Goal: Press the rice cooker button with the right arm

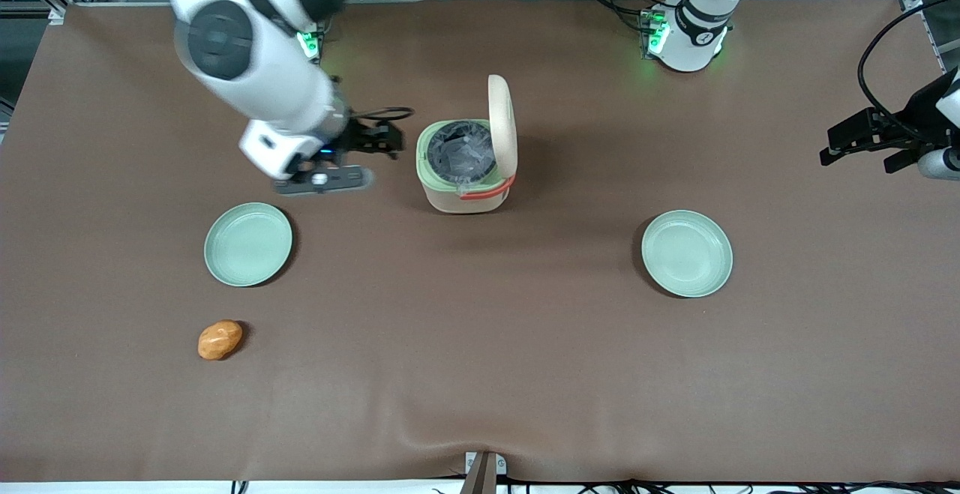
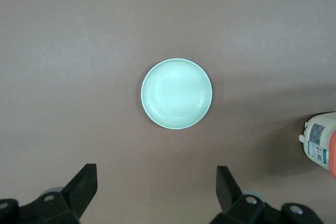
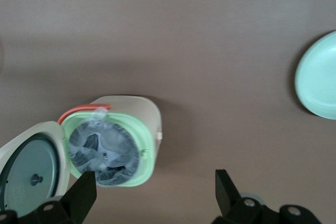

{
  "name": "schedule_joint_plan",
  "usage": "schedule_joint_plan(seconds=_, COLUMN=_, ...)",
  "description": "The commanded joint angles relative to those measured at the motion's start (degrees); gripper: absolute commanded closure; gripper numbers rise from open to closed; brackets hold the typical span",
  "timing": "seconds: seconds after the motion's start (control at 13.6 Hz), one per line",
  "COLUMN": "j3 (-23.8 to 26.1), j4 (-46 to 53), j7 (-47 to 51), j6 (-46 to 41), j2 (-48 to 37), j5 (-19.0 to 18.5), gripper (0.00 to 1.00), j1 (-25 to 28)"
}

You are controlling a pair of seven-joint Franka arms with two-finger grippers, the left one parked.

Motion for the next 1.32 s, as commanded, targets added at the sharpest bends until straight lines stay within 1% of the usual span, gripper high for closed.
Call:
schedule_joint_plan(seconds=0.0, j3=1.26, j4=-0.83, j7=-0.75, j6=-3.36, j2=-3.83, j5=-0.58, gripper=0.0, j1=-7.12)
schedule_joint_plan(seconds=0.07, j3=1.79, j4=-0.83, j7=-2.15, j6=-4.77, j2=-4.97, j5=-0.66, gripper=0.0, j1=-9.76)
schedule_joint_plan(seconds=0.22, j3=2.4, j4=-0.83, j7=-5.84, j6=-6.79, j2=-6.73, j5=-2.76, gripper=0.0, j1=-14.42)
schedule_joint_plan(seconds=0.37, j3=2.32, j4=-0.83, j7=-11.54, j6=-7.5, j2=-7.61, j5=-4.52, gripper=0.0, j1=-18.38)
schedule_joint_plan(seconds=0.51, j3=2.14, j4=-0.83, j7=-15.95, j6=-8.21, j2=-8.14, j5=-7.5, gripper=0.0, j1=-20.49)
schedule_joint_plan(seconds=0.66, j3=1.97, j4=-0.83, j7=-17.1, j6=-8.03, j2=-8.06, j5=-11.37, gripper=0.0, j1=-21.55)
schedule_joint_plan(seconds=0.73, j3=1.88, j4=-0.83, j7=-19.11, j6=-7.6, j2=-8.14, j5=-12.52, gripper=0.0, j1=-22.17)
schedule_joint_plan(seconds=0.88, j3=1.88, j4=-0.83, j7=-23.59, j6=-7.33, j2=-8.14, j5=-12.62, gripper=0.0, j1=-24.18)
schedule_joint_plan(seconds=1.1, j3=1.7, j4=-1.01, j7=-23.35, j6=-7.5, j2=-8.5, j5=-12.62, gripper=0.0, j1=-26.91)
schedule_joint_plan(seconds=1.25, j3=1.62, j4=-1.18, j7=-22.82, j6=-7.42, j2=-8.5, j5=-12.7, gripper=0.0, j1=-27.18)
